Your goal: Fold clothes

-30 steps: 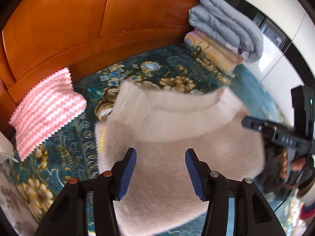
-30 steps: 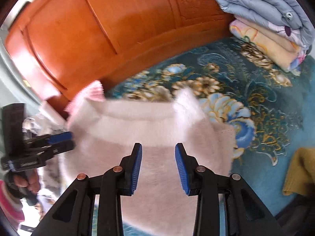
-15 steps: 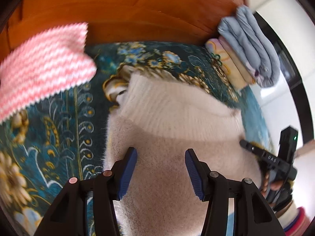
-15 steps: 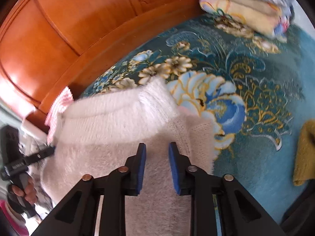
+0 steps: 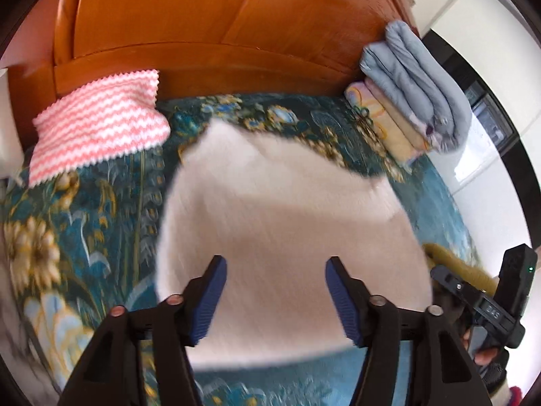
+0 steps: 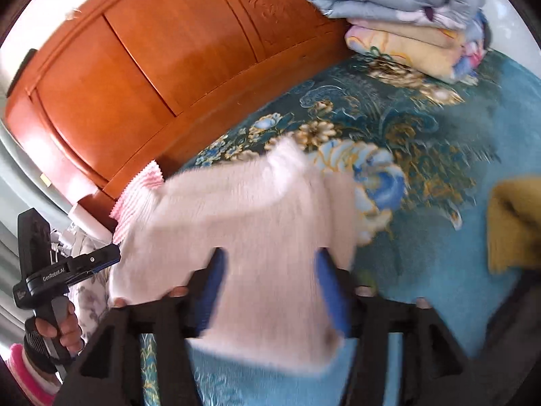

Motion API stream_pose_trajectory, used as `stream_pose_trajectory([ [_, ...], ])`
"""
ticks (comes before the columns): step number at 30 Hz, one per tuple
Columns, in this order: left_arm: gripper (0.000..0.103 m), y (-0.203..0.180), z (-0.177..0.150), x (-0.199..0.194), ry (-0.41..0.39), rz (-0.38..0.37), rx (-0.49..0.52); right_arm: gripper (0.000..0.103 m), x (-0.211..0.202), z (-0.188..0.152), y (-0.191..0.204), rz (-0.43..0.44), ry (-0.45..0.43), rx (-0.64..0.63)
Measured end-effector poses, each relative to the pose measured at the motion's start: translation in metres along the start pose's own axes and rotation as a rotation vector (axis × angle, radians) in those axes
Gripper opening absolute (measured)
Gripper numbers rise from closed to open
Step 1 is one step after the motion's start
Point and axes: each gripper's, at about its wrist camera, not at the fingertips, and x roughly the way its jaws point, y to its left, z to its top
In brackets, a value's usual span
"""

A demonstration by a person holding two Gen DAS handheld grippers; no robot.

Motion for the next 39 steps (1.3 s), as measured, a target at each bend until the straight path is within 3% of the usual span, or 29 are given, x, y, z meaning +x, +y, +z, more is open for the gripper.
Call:
stream_pose_trajectory([
  [5,0.071,-0.030,-0.058,0.011,0.028,0.034,0.036,0.078,0.002,-0.053,-0.015,-0.041,0.066,0.052],
  [8,0.072,-0.045,-0.084,0.028,0.027,0.097,0.070,0.093,0.009,-0.070,-0.022,-0.085,0.082,0.045],
  [10,0.079,-0.052,-0.100,0.040,0.009,0.168,0.091,0.094,0.011,-0.077,-0.026,-0.103,0.076,0.032],
  [15,0.100,-0.055,-0.125,0.058,-0.033,0.251,0.030,0.097,0.011,-0.090,-0.030,-0.150,0.015,-0.041],
  [19,0.103,-0.064,-0.132,0.063,-0.069,0.306,0.026,0.098,0.014,-0.095,-0.031,-0.180,-0.024,-0.088],
  [20,0.103,-0.067,-0.131,0.064,-0.072,0.313,0.023,0.103,0.015,-0.096,-0.032,-0.191,-0.031,-0.093],
  [31,0.103,-0.070,-0.139,0.088,-0.072,0.408,0.019,0.103,0.031,-0.106,-0.043,-0.239,-0.080,-0.134],
  [39,0.103,-0.066,-0.138,0.097,-0.118,0.455,0.057,0.103,0.044,-0.109,-0.046,-0.266,-0.109,-0.155],
])
